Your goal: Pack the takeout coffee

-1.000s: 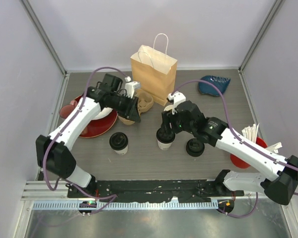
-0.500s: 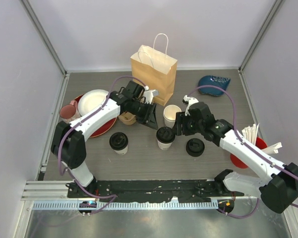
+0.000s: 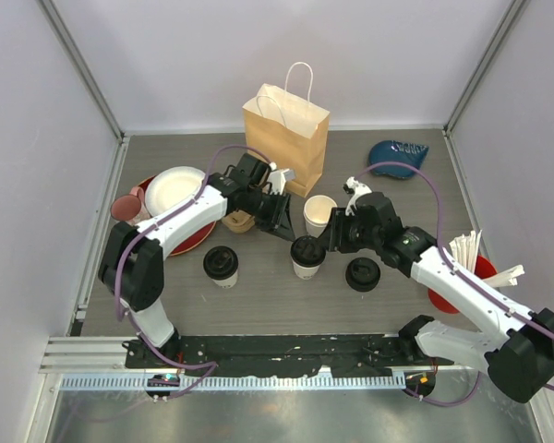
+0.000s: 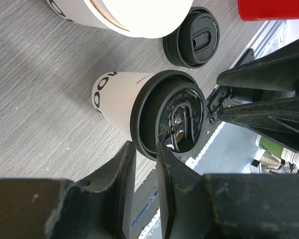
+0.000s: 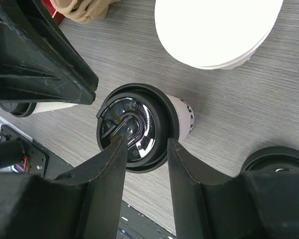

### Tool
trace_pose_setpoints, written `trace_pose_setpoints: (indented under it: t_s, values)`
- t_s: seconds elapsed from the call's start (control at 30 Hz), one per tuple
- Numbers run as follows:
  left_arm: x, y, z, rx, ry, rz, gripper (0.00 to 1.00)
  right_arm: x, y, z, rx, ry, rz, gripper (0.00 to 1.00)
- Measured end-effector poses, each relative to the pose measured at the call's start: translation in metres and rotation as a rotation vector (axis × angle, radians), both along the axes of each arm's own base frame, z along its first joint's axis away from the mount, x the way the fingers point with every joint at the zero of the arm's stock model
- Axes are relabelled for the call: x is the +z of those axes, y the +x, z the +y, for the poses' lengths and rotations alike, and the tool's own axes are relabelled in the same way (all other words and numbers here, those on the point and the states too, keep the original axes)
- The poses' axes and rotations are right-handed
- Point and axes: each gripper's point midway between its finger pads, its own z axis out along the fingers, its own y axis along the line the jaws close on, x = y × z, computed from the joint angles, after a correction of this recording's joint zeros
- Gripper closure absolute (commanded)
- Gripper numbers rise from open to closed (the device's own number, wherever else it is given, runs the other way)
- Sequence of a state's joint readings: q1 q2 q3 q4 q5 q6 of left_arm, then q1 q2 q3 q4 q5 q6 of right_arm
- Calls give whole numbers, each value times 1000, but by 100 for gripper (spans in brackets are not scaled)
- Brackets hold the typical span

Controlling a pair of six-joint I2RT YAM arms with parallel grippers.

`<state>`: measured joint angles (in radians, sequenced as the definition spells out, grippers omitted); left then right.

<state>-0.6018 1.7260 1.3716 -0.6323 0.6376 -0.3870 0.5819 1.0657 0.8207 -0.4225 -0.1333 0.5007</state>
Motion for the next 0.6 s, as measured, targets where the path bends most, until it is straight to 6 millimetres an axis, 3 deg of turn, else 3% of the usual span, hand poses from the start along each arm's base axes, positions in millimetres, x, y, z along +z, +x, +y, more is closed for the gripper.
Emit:
trace_pose_setpoints:
  t_s: [0.43,0.6]
  values:
    - [3,-9,-10,-23,-21,14,71,-12,-2,12,9,5,49,60]
    - [-6,-11,-11,-25,-9,35,71,-16,-4,15,12,2,69,60]
